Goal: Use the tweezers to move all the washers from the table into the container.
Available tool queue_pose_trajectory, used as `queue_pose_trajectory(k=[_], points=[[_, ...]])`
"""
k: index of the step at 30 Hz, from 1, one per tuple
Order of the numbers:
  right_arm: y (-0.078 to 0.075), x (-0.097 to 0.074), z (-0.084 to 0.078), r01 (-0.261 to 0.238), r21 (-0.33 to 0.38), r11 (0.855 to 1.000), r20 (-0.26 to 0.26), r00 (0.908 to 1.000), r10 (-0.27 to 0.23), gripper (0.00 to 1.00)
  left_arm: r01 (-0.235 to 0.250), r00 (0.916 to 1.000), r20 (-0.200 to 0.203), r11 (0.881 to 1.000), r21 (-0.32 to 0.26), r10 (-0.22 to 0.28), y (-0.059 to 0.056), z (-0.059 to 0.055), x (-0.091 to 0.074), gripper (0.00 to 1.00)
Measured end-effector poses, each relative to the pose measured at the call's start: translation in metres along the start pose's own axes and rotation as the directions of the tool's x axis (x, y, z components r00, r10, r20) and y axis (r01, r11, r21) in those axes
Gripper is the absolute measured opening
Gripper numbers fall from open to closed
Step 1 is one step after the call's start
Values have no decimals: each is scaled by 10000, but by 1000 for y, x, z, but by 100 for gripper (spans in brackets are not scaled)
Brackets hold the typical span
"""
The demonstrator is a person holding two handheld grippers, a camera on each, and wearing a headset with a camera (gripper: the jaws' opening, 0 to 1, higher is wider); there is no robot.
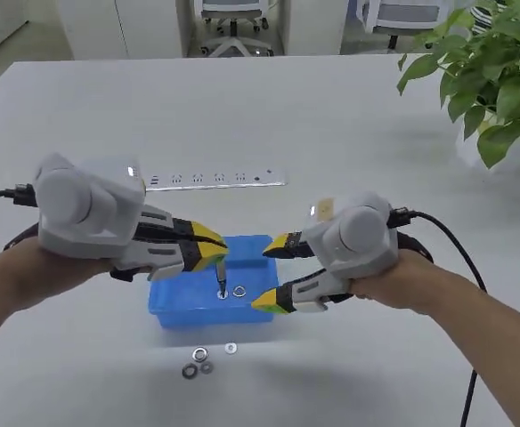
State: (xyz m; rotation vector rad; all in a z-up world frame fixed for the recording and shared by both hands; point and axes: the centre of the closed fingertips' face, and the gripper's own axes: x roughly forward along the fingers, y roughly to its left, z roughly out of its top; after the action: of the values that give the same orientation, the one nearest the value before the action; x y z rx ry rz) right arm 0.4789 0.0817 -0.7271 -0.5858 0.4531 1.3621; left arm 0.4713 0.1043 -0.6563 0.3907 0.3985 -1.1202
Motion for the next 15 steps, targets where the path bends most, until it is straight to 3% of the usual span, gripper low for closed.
queue_pose_trajectory(k=[15], points=[[11, -18, -15, 515, 704, 9962, -447, 9978, -484, 68, -159, 9999, 35, 9996, 245, 158, -12, 18, -15, 5]])
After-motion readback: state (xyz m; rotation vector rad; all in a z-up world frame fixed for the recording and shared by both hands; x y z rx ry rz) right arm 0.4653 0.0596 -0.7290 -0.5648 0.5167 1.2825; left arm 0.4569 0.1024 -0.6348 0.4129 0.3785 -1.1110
